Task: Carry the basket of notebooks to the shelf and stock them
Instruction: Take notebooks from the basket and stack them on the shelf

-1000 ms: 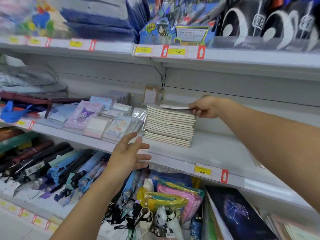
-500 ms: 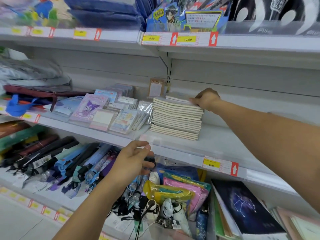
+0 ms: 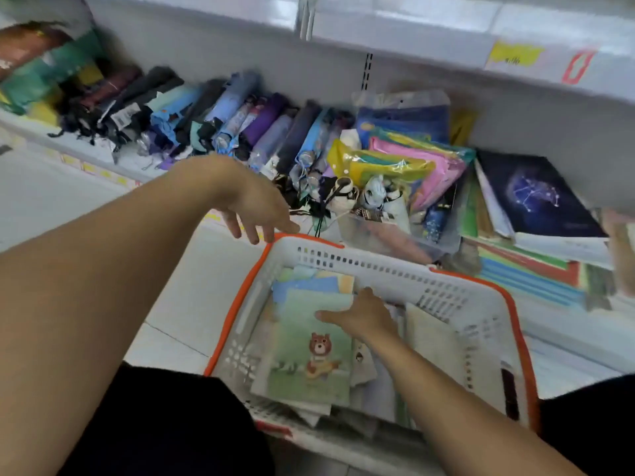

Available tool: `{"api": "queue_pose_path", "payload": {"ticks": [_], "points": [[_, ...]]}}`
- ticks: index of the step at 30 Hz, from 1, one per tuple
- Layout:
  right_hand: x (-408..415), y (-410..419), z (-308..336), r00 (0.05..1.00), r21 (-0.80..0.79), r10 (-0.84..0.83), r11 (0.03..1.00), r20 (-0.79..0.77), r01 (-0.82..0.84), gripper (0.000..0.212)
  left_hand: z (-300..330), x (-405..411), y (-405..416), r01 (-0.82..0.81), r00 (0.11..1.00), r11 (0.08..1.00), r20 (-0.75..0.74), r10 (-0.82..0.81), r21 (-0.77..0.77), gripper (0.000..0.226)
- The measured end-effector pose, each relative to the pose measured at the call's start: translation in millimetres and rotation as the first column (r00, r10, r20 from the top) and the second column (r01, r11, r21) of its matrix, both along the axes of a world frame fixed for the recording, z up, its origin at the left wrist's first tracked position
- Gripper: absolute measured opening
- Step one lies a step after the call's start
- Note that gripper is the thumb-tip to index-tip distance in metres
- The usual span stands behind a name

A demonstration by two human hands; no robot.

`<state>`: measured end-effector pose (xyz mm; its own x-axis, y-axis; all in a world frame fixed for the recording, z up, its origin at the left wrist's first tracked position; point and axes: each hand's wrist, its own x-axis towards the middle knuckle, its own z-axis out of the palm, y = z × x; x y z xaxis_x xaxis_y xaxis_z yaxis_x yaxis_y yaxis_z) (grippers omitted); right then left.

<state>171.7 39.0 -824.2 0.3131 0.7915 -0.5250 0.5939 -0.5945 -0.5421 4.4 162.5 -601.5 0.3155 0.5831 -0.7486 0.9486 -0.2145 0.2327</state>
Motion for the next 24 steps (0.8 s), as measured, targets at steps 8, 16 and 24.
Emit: {"api": "queue_pose_path", "payload": {"ticks": [8, 16, 24], "points": [[-0.8, -28.9, -36.9, 0.973, 0.167, -0.184, 0.964, -0.141, 0.206, 0.023, 2.4, -15.0, -4.1, -0.047, 0.992, 0.995, 0.122, 0.036, 0.084, 0.043], [40.2, 3.5, 75.8, 0.512, 0.208, -0.134, 0.805, -0.849, 0.555, 0.009, 11.4, -14.0, -9.6, -0.097, 0.992, 0.991, 0.092, 0.089, 0.093, 0.097], [0.6, 19.7, 50.3, 0.799, 0.111, -0.239, 0.928, -0.552, 0.355, 0.066, 38.3, -2.6, -18.5, -0.285, 0.916, 0.868, 0.382, 0.121, 0.407, 0.029]]}}
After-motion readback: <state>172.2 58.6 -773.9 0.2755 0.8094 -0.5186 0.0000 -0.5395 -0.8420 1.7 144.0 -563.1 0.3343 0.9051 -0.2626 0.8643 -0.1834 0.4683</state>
